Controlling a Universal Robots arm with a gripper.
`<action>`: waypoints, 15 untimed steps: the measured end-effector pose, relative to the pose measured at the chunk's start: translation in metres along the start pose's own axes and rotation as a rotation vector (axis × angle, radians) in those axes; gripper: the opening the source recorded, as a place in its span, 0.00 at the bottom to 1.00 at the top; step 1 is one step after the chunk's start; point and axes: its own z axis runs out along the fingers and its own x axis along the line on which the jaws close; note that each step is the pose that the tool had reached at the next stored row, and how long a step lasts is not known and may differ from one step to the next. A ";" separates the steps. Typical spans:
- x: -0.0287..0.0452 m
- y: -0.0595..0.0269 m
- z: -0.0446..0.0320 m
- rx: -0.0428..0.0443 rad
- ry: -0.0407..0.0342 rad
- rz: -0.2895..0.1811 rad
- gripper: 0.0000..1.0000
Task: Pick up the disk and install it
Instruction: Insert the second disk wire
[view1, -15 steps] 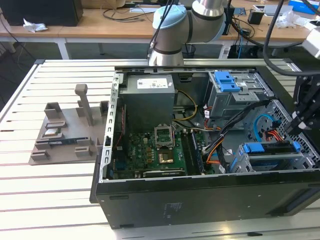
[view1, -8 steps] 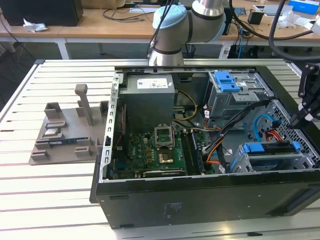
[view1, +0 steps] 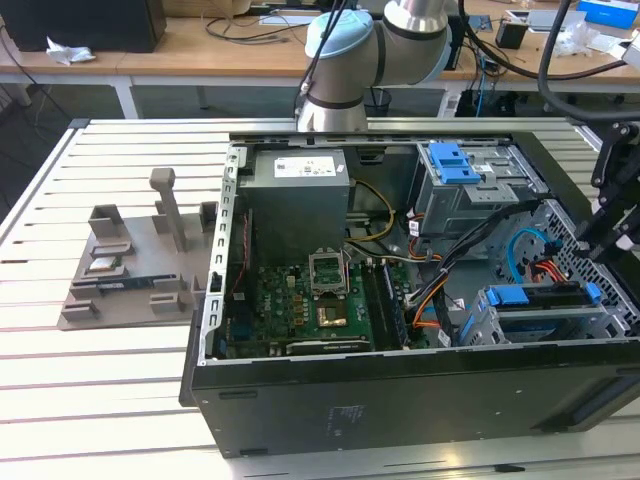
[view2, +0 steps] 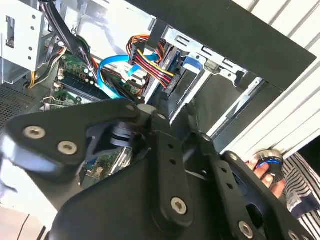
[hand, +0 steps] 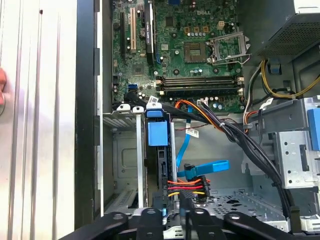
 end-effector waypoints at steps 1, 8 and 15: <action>0.0000 0.0001 -0.0001 0.0000 0.0001 0.000 0.29; -0.0072 0.0180 0.0173 -0.0013 -0.0335 -0.008 0.28; -0.0063 0.0180 0.0173 -0.0014 -0.0345 -0.008 0.16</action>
